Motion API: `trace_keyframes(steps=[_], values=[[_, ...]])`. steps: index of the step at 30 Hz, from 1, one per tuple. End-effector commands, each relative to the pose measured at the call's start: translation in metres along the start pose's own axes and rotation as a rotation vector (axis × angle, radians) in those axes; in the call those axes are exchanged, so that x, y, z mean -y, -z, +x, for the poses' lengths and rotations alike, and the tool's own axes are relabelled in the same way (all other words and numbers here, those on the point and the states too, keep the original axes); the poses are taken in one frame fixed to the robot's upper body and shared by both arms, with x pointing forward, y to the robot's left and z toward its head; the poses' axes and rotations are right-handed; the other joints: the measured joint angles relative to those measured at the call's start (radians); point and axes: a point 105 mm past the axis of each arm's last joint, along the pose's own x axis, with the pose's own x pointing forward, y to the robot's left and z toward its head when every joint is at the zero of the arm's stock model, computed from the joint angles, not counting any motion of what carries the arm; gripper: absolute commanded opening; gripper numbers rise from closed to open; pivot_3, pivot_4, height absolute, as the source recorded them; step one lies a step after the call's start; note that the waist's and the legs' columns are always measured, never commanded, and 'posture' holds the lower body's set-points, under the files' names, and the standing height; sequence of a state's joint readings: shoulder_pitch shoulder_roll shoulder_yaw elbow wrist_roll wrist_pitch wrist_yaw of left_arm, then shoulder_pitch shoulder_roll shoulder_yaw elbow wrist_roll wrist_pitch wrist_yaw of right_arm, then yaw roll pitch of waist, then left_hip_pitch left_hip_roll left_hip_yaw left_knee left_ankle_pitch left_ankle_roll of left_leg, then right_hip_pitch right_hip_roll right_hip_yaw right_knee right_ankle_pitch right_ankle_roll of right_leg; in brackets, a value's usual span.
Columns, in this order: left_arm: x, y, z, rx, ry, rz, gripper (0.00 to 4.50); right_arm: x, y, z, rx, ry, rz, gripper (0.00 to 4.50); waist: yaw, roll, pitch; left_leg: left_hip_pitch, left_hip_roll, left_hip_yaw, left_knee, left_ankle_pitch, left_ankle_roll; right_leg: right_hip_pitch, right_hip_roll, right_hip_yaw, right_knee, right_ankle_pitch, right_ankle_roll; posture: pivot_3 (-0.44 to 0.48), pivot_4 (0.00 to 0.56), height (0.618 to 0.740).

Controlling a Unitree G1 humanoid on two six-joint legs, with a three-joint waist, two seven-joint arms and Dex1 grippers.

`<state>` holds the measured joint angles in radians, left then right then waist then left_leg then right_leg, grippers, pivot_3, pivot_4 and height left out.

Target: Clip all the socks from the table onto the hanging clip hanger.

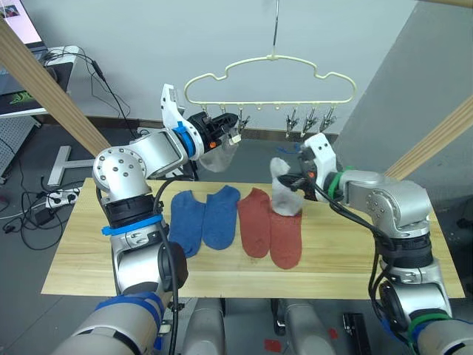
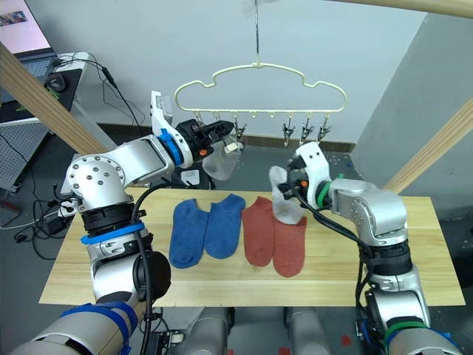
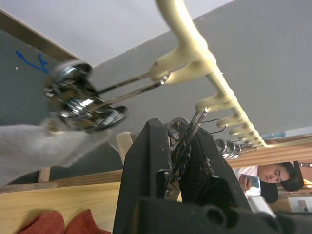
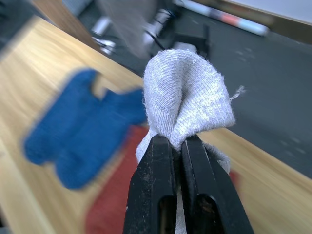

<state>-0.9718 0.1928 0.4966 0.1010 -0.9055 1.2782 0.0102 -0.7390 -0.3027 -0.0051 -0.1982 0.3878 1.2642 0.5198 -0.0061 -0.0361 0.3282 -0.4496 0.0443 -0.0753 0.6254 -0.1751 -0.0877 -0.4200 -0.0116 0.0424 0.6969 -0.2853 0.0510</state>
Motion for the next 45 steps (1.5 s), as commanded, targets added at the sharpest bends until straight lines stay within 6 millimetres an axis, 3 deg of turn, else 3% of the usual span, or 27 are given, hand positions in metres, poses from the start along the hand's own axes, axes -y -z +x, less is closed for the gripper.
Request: trace_keyframes(steps=[1,22,27,45], values=[[0.004,-0.006,-0.001,0.02,0.01,0.006,0.26,-0.014,-0.021,0.001,0.069,-0.046,-0.003,0.07,0.0,0.0,0.0,0.0,0.0,0.0,0.0,0.0,0.0,0.0,0.0,0.0,0.0,0.0,0.0,0.07,0.303,0.74],[0.002,-0.003,0.0,0.025,0.004,0.016,0.26,-0.054,-0.048,0.028,0.124,-0.166,-0.005,0.07,-0.002,0.0,0.0,0.0,0.0,0.0,-0.002,0.0,0.0,-0.001,0.0,-0.001,0.0,0.0,0.0,0.078,0.303,0.74],[0.002,-0.003,-0.002,0.027,-0.001,0.018,0.26,-0.057,-0.047,0.031,0.115,-0.176,-0.007,0.07,-0.002,0.0,0.0,0.0,0.0,0.0,-0.002,0.0,0.0,-0.001,0.0,-0.001,0.0,0.0,0.0,0.09,0.305,0.74],[0.005,-0.002,-0.004,0.037,0.028,0.05,0.26,-0.054,-0.068,0.031,0.156,-0.169,-0.045,0.07,-0.002,0.0,0.0,0.0,0.001,0.0,-0.004,0.0,0.0,-0.002,0.0,-0.001,-0.001,0.0,0.0,0.085,0.303,0.74]])
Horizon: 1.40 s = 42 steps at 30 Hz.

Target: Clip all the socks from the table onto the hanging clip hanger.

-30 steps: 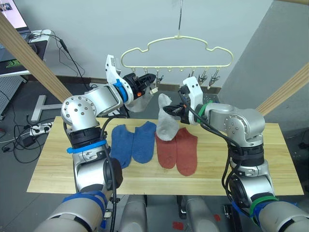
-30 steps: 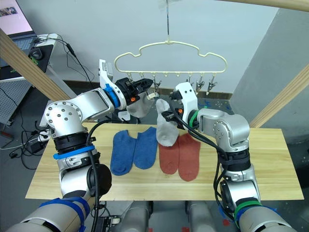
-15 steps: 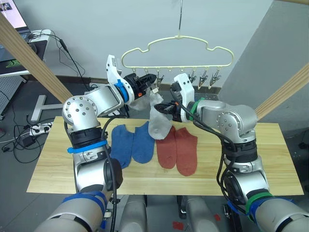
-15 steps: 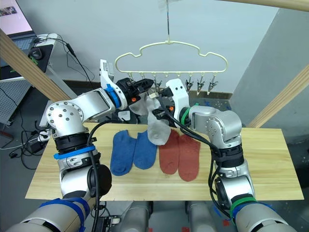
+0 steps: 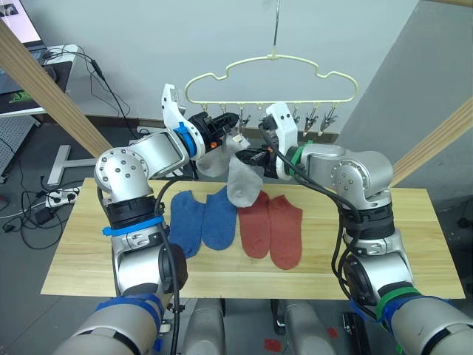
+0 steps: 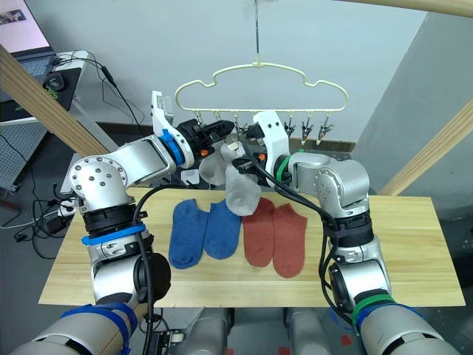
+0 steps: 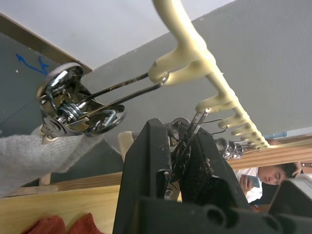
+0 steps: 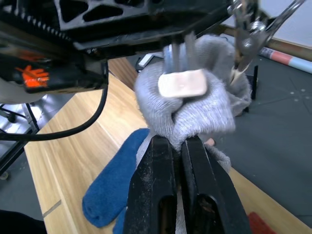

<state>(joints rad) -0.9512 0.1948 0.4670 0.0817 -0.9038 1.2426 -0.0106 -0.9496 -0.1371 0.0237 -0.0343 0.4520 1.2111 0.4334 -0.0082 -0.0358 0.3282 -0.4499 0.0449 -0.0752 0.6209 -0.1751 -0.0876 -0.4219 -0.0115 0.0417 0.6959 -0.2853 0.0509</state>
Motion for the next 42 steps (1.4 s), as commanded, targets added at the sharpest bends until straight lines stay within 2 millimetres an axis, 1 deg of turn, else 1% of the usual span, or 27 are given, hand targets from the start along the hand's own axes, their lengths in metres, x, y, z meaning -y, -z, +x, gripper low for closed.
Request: trace_keyframes(steps=[1,3,4,7,9,13,17,18,21,24,26,29,32,34,38,42], values=[[0.004,-0.003,-0.004,0.027,0.023,0.027,0.26,-0.008,-0.016,-0.002,0.057,-0.026,-0.041,0.07,0.0,0.0,0.0,0.0,0.0,0.0,0.0,0.0,0.0,0.0,0.0,0.0,0.0,0.0,0.0,0.085,0.303,0.74],[0.005,-0.004,-0.005,0.034,0.031,0.022,0.98,-0.008,-0.015,-0.003,0.055,-0.028,-0.04,0.0,0.0,0.0,0.0,0.0,0.0,0.0,-0.001,0.0,0.0,0.0,0.0,0.0,0.0,0.0,0.0,0.085,0.303,0.74],[0.005,-0.004,-0.005,0.038,0.037,0.018,1.19,-0.008,-0.015,-0.002,0.055,-0.029,-0.039,0.0,0.001,0.0,0.0,0.0,0.0,0.0,-0.001,0.0,0.0,0.0,0.0,0.0,-0.001,0.0,0.0,0.086,0.302,0.74],[0.004,-0.004,-0.005,0.033,0.029,0.025,2.15,-0.009,-0.014,-0.002,0.051,-0.032,-0.037,0.0,0.002,0.0,0.0,0.0,0.0,0.0,-0.002,0.0,0.0,0.0,0.0,0.0,-0.002,0.0,0.0,0.086,0.302,0.74],[0.007,-0.004,-0.006,0.028,0.046,0.029,2.68,-0.009,-0.013,-0.002,0.048,-0.037,-0.033,0.0,0.003,0.0,0.0,-0.001,0.0,0.0,-0.003,0.0,0.0,0.0,0.0,0.0,-0.003,0.0,0.0,0.087,0.302,0.74],[0.013,-0.006,-0.012,0.023,0.089,0.044,2.68,-0.01,-0.009,-0.002,0.038,-0.043,-0.026,0.0,0.003,0.0,0.0,-0.001,0.0,0.0,-0.006,0.0,0.0,0.0,0.0,-0.001,-0.006,0.0,0.0,0.087,0.302,0.74],[0.016,-0.003,-0.02,-0.023,0.116,0.083,2.73,-0.008,-0.004,-0.001,0.027,-0.033,-0.02,1.12,0.003,0.0,0.0,-0.001,0.0,0.0,-0.009,0.0,0.0,-0.001,0.0,-0.001,-0.007,0.0,0.0,0.094,0.301,0.74],[0.017,-0.001,-0.022,-0.041,0.119,0.101,2.73,-0.007,-0.003,-0.001,0.024,-0.027,-0.023,1.53,0.003,0.0,0.0,-0.001,0.0,0.0,-0.01,0.0,0.0,-0.001,0.0,-0.001,-0.008,0.0,0.0,0.097,0.301,0.74],[0.019,0.007,-0.03,-0.089,0.119,0.177,2.73,-0.006,0.002,-0.001,0.01,-0.019,-0.024,2.49,0.004,0.0,0.0,-0.001,0.0,0.0,-0.011,0.001,-0.001,-0.001,-0.001,-0.001,-0.01,0.0,0.0,0.103,0.299,0.74],[0.023,0.012,-0.038,-0.109,0.137,0.234,2.73,-0.006,0.006,-0.004,0.001,-0.022,-0.02,2.49,0.006,0.0,0.0,-0.001,0.0,0.001,-0.011,0.002,-0.004,-0.001,-0.001,-0.001,-0.01,0.0,0.0,0.109,0.298,0.74],[0.024,0.017,-0.046,-0.134,0.13,0.299,2.73,-0.006,0.01,-0.009,-0.007,-0.023,-0.019,2.49,0.006,0.0,0.0,-0.001,0.0,0.001,-0.011,0.002,-0.004,-0.001,-0.001,-0.001,-0.01,0.0,0.0,0.117,0.298,0.74],[0.032,0.023,-0.055,-0.139,0.168,0.371,2.73,-0.007,0.016,-0.019,-0.015,-0.026,-0.02,2.49,0.007,0.0,0.0,-0.001,0.0,0.001,-0.012,0.002,-0.004,-0.001,-0.001,-0.001,-0.011,0.0,0.0,0.124,0.297,0.74],[0.033,0.033,-0.061,-0.17,0.163,0.476,2.73,-0.005,0.022,-0.034,-0.029,-0.015,-0.029,2.49,0.009,0.0,0.0,-0.001,0.0,0.0,-0.012,0.002,-0.004,0.0,-0.001,-0.001,-0.012,0.0,0.0,0.129,0.295,0.74],[0.034,0.039,-0.062,-0.169,0.16,0.544,2.73,-0.004,0.026,-0.044,-0.033,-0.004,-0.037,2.49,0.01,0.0,0.0,-0.001,0.0,0.0,-0.012,0.002,-0.003,0.0,-0.001,-0.001,-0.012,0.0,0.0,0.13,0.294,0.74],[0.034,0.026,-0.054,0.044,0.093,0.68,2.73,0.001,0.028,-0.067,-0.019,0.032,-0.061,2.49,0.017,0.0,0.0,-0.001,0.0,0.001,-0.012,0.001,-0.002,0.0,-0.001,-0.001,-0.013,0.0,0.0,0.13,0.294,0.74],[0.036,0.023,-0.048,0.174,0.07,0.782,2.73,0.002,0.027,-0.091,-0.002,0.049,-0.077,2.49,0.023,0.0,0.0,-0.001,0.0,0.001,-0.012,0.001,-0.002,0.0,-0.001,-0.001,-0.014,0.001,-0.001,0.116,0.286,0.74]])
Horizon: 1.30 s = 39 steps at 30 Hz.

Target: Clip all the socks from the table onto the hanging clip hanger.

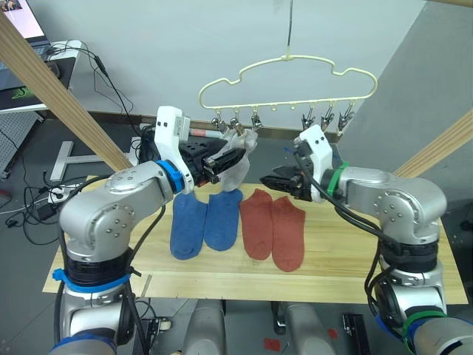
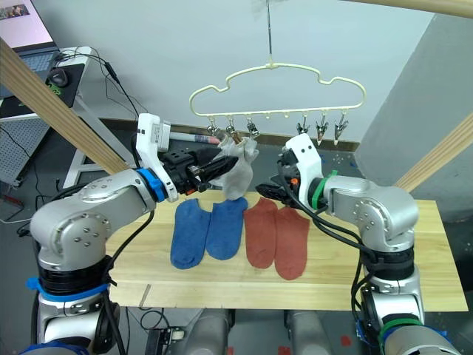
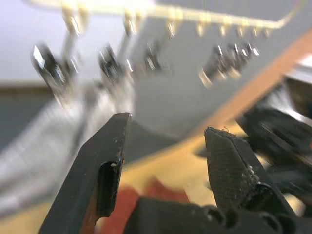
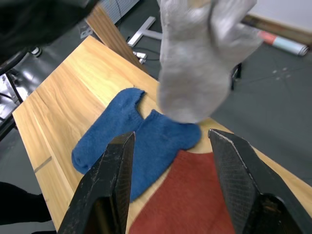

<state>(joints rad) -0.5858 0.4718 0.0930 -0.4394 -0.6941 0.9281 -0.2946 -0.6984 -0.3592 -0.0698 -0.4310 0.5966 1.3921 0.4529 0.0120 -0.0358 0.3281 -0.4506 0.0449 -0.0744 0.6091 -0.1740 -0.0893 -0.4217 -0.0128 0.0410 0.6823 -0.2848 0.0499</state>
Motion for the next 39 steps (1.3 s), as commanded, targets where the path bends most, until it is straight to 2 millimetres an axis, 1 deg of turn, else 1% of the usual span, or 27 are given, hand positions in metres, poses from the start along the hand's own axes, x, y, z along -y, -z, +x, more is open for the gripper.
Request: trace_keyframes(steps=[1,5,8,10,18,23,26,28,30,33,36,39], values=[[0.005,-0.016,0.001,0.145,-0.036,0.137,2.73,-0.005,-0.009,-0.027,0.06,-0.013,-0.038,2.49,0.004,0.0,0.0,0.0,0.0,0.0,0.0,0.0,0.0,0.0,0.0,0.0,0.0,0.0,0.0,0.113,0.284,0.74],[0.006,-0.013,0.002,0.184,-0.058,0.164,2.73,-0.007,-0.012,-0.043,0.082,-0.007,-0.054,2.49,0.005,0.0,0.0,0.0,0.0,0.001,0.0,0.0,0.0,0.0,0.0,0.0,-0.001,0.0,0.0,0.101,0.278,0.74],[0.009,-0.013,0.002,0.212,-0.069,0.187,2.73,-0.012,-0.02,-0.058,0.113,-0.018,-0.085,2.49,0.007,0.0,0.0,0.0,0.0,0.001,0.0,0.0,0.0,0.0,0.0,0.0,0.0,0.0,0.0,0.099,0.275,0.74],[0.013,-0.01,0.003,0.214,-0.064,0.215,2.73,-0.016,-0.024,-0.066,0.13,-0.032,-0.106,2.49,0.008,0.0,0.0,0.0,0.0,0.001,0.001,0.0,0.0,0.001,0.0,0.0,0.0,0.0,0.0,0.093,0.275,0.74],[0.022,0.014,0.011,0.21,-0.064,0.231,2.73,-0.028,-0.036,-0.083,0.182,-0.066,-0.182,2.49,0.007,0.0,0.0,0.0,0.0,0.001,0.001,0.0,0.001,0.001,0.0,0.0,0.0,0.0,0.0,0.049,0.277,0.74],[0.021,0.02,0.019,0.211,-0.075,0.241,2.73,-0.032,-0.044,-0.095,0.21,-0.077,-0.213,2.49,0.002,0.0,0.0,0.0,0.0,0.001,0.002,0.0,0.001,0.001,0.0,0.0,0.0,0.0,-0.001,0.017,0.272,0.74],[0.016,0.025,0.025,0.209,-0.123,0.242,2.73,-0.034,-0.048,-0.102,0.231,-0.084,-0.22,2.49,-0.004,0.0,0.0,0.0,0.0,0.001,0.002,0.0,0.001,0.001,0.0,0.0,0.0,0.0,-0.001,0.006,0.271,0.74],[0.016,0.03,0.028,0.209,-0.14,0.237,2.73,-0.034,-0.051,-0.106,0.261,-0.076,-0.221,2.49,-0.008,0.0,-0.001,0.0,-0.001,0.001,0.002,0.0,0.001,0.001,0.0,0.0,0.0,0.0,-0.001,0.001,0.271,0.74],[0.018,0.033,0.03,0.207,-0.145,0.235,2.73,-0.033,-0.052,-0.109,0.281,-0.069,-0.214,2.49,-0.012,0.0,-0.001,-0.001,-0.001,0.001,0.002,0.0,0.001,0.001,0.0,0.0,0.0,0.0,-0.001,-0.003,0.27,0.74],[0.021,0.038,0.033,0.206,-0.148,0.23,2.73,-0.034,-0.046,-0.113,0.279,-0.06,-0.207,2.49,-0.014,0.0,-0.001,0.0,-0.001,0.001,0.002,0.0,0.001,0.002,0.0,0.0,0.001,0.001,-0.001,-0.01,0.268,0.74],[0.022,0.034,0.037,0.221,-0.149,0.233,2.73,-0.032,-0.04,-0.115,0.251,-0.043,-0.204,2.49,-0.016,0.0,-0.001,-0.001,-0.001,0.001,0.003,0.0,0.001,0.002,0.0,0.0,0.001,0.001,-0.001,-0.014,0.271,0.74],[0.022,0.033,0.041,0.231,-0.158,0.238,2.73,-0.032,-0.038,-0.118,0.243,-0.034,-0.205,2.49,-0.019,0.0,-0.001,0.0,-0.001,0.001,0.004,0.001,0.002,0.002,0.0,0.0,0.003,0.001,-0.001,-0.014,0.271,0.74]])
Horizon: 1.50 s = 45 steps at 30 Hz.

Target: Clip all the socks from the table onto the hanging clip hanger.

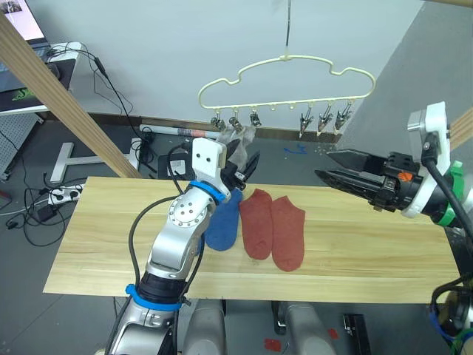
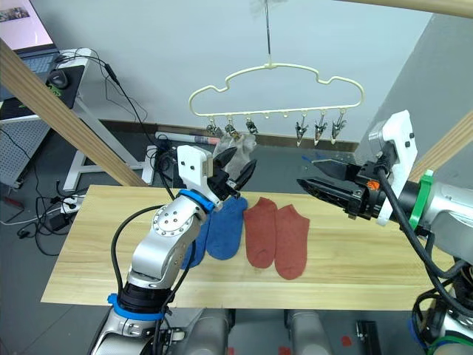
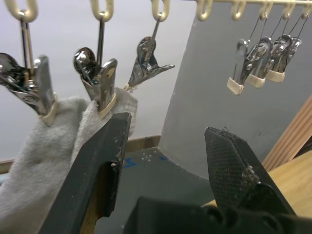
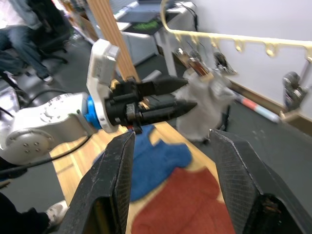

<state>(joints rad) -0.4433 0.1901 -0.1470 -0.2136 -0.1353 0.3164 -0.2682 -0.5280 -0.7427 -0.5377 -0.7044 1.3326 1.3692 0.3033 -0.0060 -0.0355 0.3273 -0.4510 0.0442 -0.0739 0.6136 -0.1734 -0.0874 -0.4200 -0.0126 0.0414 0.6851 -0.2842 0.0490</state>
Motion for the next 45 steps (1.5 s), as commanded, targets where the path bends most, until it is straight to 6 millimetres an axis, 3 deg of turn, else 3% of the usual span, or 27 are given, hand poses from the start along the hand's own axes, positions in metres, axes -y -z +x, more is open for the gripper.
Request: trace_keyframes(steps=[1,5,7,21,33,45], values=[[0.001,-0.012,0.005,0.06,-0.012,0.024,2.73,-0.006,-0.009,-0.005,0.039,-0.008,-0.04,2.49,-0.001,0.0,0.0,0.0,0.0,0.0,0.0,0.0,0.0,0.0,0.0,0.0,0.001,0.0,0.0,-0.014,0.271,0.74],[-0.002,-0.013,0.012,0.067,-0.047,0.019,2.73,-0.006,-0.01,-0.006,0.035,-0.001,-0.038,2.49,-0.003,0.0,0.0,0.0,0.0,0.0,0.003,0.001,0.001,0.0,0.0,0.0,0.005,0.0,0.0,-0.032,0.269,0.74],[-0.004,-0.013,0.015,0.069,-0.064,0.013,2.35,-0.006,-0.01,-0.006,0.034,0.002,-0.036,2.52,-0.005,0.0,0.0,0.0,0.0,0.0,0.006,0.001,0.001,0.0,0.0,0.0,0.006,0.0,0.0,-0.038,0.269,0.74],[-0.015,0.001,0.041,0.036,-0.152,0.041,2.35,-0.007,-0.008,-0.006,0.027,0.046,-0.021,2.52,-0.024,0.0,0.0,0.0,-0.001,0.0,0.015,0.002,0.003,0.001,0.001,0.003,0.011,0.001,0.001,-0.069,0.267,0.74],[-0.037,0.002,0.046,0.034,-0.25,0.077,2.35,-0.007,-0.006,-0.004,0.031,0.064,-0.003,2.52,-0.026,0.0,0.0,0.0,-0.001,0.0,0.015,0.002,0.003,0.001,0.001,0.003,0.012,0.001,0.001,-0.07,0.267,0.74],[-0.032,-0.004,0.05,0.061,-0.237,0.059,2.35,-0.006,-0.005,-0.003,0.03,0.065,0.004,2.52,-0.026,0.0,0.0,0.0,-0.001,0.0,0.015,0.002,0.003,0.001,0.001,0.003,0.012,0.001,0.001,-0.065,0.273,0.74]])
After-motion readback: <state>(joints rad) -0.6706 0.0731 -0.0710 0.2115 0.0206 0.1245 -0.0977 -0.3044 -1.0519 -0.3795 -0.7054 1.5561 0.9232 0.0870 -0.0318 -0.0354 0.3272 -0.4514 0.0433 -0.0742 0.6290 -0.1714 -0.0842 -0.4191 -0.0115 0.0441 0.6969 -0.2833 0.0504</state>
